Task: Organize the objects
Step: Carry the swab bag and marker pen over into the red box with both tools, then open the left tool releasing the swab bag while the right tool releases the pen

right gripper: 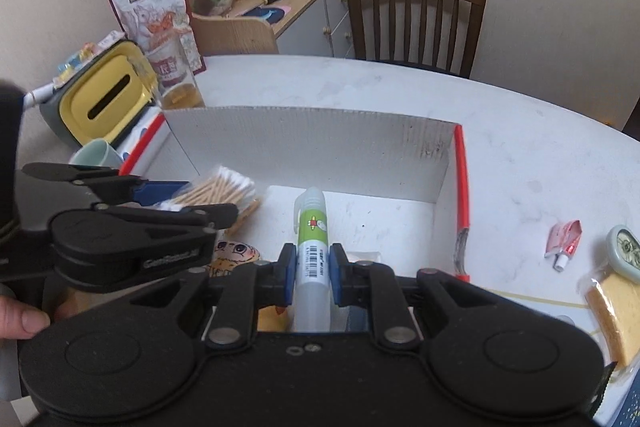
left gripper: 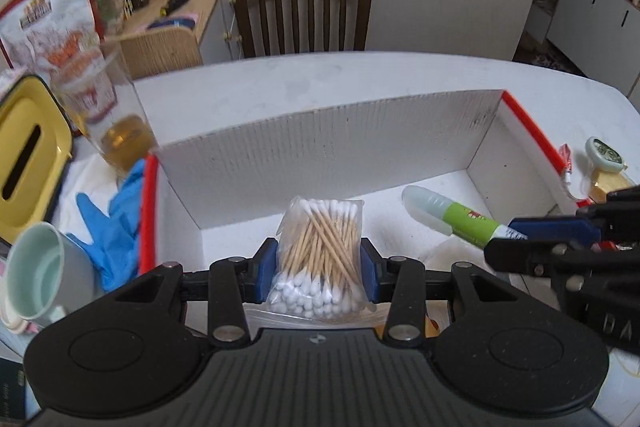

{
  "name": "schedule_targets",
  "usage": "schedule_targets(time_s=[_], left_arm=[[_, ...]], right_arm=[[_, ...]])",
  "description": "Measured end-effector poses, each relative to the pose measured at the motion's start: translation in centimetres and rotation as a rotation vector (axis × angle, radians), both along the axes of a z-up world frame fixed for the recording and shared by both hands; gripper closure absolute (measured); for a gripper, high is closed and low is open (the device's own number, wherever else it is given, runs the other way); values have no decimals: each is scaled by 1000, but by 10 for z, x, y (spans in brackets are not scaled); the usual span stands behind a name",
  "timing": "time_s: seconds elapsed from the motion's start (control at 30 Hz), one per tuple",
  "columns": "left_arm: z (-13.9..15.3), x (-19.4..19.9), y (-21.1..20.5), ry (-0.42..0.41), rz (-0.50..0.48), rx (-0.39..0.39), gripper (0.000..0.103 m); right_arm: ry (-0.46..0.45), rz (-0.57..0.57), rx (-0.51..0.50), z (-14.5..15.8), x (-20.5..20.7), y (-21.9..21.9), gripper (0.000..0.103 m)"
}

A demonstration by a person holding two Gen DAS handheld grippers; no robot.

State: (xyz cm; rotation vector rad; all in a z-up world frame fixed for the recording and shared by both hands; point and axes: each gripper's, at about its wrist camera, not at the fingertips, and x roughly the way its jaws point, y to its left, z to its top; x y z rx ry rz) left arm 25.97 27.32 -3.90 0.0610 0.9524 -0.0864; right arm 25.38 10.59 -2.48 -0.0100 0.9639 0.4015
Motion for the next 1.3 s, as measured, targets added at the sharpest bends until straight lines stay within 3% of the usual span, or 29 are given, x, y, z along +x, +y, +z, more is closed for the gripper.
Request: schedule_targets(time_s=[0.3,0.57,0.7,1.13,1.3], left_arm=[[-28,21,-1,138,3,-28,62],[-34,27,-4,176,-19,-28,62],[-36,30,-6,197,-26,-30,61],[-32,27,-6,176,-9,-39,52],[-22,20,-8,132,-15,-42,37]], right_arm=[[42,62,-73,-20,3,16,87],[77,73,-95,-29,6,21,87],[86,96,-95,-29,7,22,82],[112,81,-54,-16,3,9,73],[99,82,-46,-5,-7,6,64]])
